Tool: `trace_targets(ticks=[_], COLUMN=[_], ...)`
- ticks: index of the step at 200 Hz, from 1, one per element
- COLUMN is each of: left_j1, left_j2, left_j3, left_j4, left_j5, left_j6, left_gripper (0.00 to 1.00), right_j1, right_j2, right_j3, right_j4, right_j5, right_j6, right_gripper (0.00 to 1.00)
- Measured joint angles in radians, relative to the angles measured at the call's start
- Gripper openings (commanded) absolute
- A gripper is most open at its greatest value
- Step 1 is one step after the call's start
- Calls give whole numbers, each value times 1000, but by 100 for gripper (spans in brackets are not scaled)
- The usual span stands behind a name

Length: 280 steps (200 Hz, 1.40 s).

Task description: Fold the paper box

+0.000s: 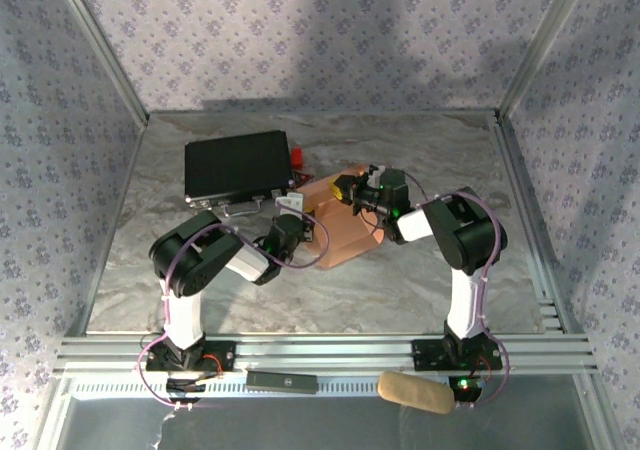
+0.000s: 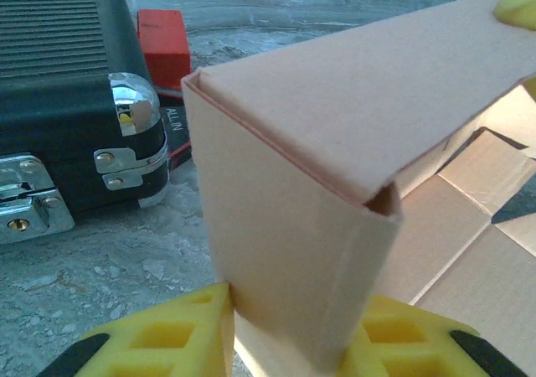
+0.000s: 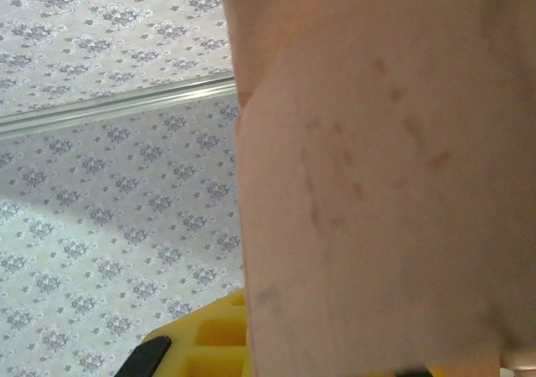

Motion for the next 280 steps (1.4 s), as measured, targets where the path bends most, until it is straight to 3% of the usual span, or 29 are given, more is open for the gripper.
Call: trace_targets(ticks=[26,60,99,133,156,182,211,244,280], left_j1=[3,4,4,-6,-30,-48,-48,-48,-48], left_j2=[6,7,7,4,-26,-90,-177,-269,-365], left_j3=[8,12,33,69,112,159,246,333,354], left_j4=[0,-6,-43,-116,-251,-430,-701,-980,-1208], left_j5=[-8,-27,-48,-97,-124,-153,-197,-207,-164], left_j6=[0,-6,-17,-44,-83,-149,-238,-300,-326], left_gripper=[21,4,0,0,0,0,0,0,0], right_j1=[0,0,0,11,49,82,92,68,11], right_j2=[0,0,2,-7,-68,-220,-489,-744,-828], right_j3=[-1,-1,-1,-24,-74,-121,-118,-24,103], right_j4=[6,10,12,-3,-80,-206,-445,-798,-1144], right_j5=[8,23,31,27,43,80,147,218,269], right_j6=[0,3,5,0,-16,-51,-153,-305,-473], right_gripper=[0,0,0,38,53,63,68,65,64])
